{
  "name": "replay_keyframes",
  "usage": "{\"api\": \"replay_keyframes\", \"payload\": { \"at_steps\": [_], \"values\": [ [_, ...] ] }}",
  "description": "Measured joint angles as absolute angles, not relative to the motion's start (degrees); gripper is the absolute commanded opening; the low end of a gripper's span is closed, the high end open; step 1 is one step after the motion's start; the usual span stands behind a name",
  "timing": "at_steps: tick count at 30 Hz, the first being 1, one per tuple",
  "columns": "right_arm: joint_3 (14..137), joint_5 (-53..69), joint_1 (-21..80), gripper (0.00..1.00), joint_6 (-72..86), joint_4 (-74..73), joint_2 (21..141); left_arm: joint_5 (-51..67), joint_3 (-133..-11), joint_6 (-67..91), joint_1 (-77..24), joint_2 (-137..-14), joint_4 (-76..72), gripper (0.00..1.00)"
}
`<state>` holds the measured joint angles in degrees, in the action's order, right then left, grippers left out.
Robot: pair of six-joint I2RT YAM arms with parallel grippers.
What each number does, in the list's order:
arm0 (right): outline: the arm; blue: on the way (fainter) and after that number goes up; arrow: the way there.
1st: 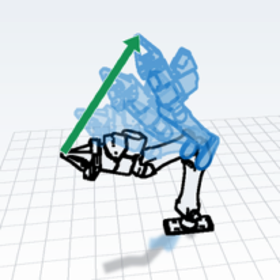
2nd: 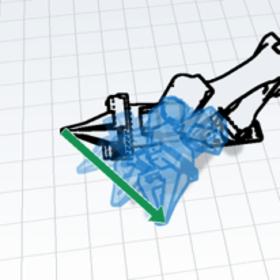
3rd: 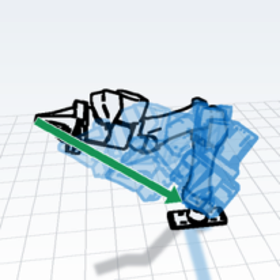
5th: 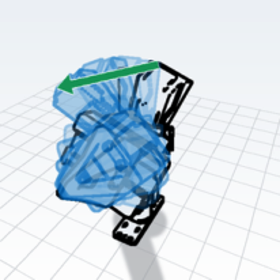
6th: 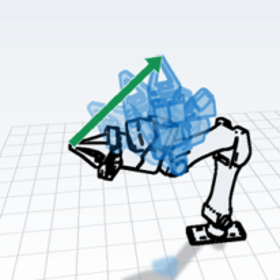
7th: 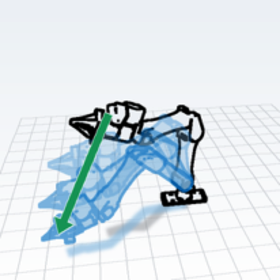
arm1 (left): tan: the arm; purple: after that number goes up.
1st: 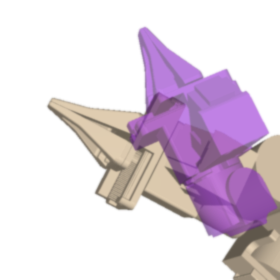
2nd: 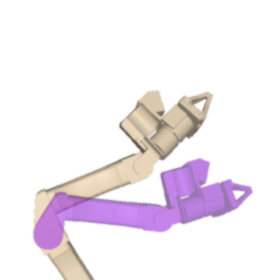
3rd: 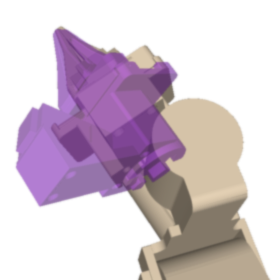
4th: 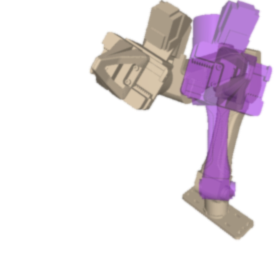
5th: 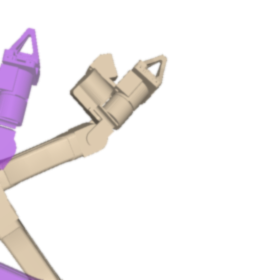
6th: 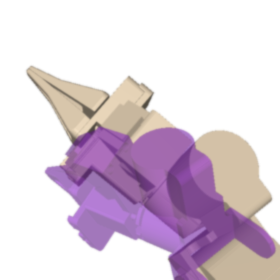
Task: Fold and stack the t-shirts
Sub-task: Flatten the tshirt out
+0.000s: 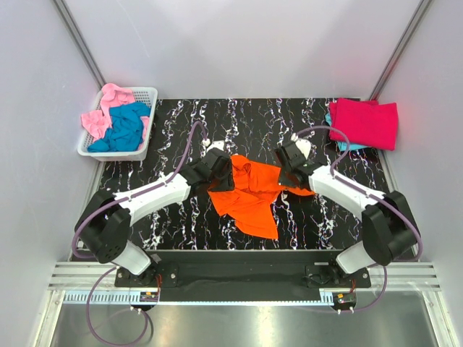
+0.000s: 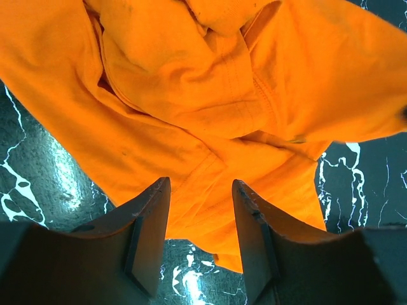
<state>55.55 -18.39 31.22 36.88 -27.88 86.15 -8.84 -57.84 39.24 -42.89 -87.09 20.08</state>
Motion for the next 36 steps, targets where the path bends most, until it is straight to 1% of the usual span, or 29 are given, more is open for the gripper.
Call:
{"api": "replay_keyframes", "payload": {
  "at_steps": [9, 19, 20, 21, 22, 23, 25, 26, 28, 36],
  "values": [
    [68.60, -25.85, 27.99, 0.00, 31.05, -29.93, 83.99, -10.00, -57.84, 38.85, -42.89, -87.05, 20.95, 0.49],
    [70.76, -28.08, 26.35, 0.00, 28.80, -30.89, 86.06, -9.82, -59.18, 38.37, -42.89, -87.07, 21.15, 0.49],
    [71.05, -28.25, 25.98, 0.19, 28.80, -30.98, 87.02, -9.61, -59.40, 38.11, -42.89, -87.07, 20.97, 0.49],
    [71.40, -28.62, 25.58, 0.27, 29.04, -31.09, 88.07, -9.41, -59.61, 37.89, -42.89, -87.07, 20.91, 0.49],
    [71.79, -29.19, 25.12, 0.29, 29.08, -31.18, 89.17, -9.17, -59.83, 37.63, -42.89, -87.07, 20.91, 0.49],
    [72.07, -29.74, 24.73, 0.41, 28.99, -31.22, 90.19, -8.99, -60.01, 37.39, -42.92, -87.07, 20.88, 0.49],
    [72.64, -30.98, 23.94, 0.57, 29.43, -31.22, 92.05, -8.64, -60.42, 36.88, -42.89, -87.09, 20.88, 0.49],
    [72.82, -31.31, 23.73, 0.62, 29.52, -31.33, 92.68, -8.40, -60.66, 36.56, -42.89, -87.11, 20.91, 0.49],
    [73.17, -32.58, 23.24, 0.66, 29.61, -31.42, 93.69, -7.86, -61.08, 35.97, -42.89, -87.20, 20.93, 0.50],
    [73.19, -33.36, 21.06, 0.67, 30.41, -31.27, 94.04, -4.78, -64.27, 33.82, -42.92, -90.32, 20.84, 0.51]
  ]
}}
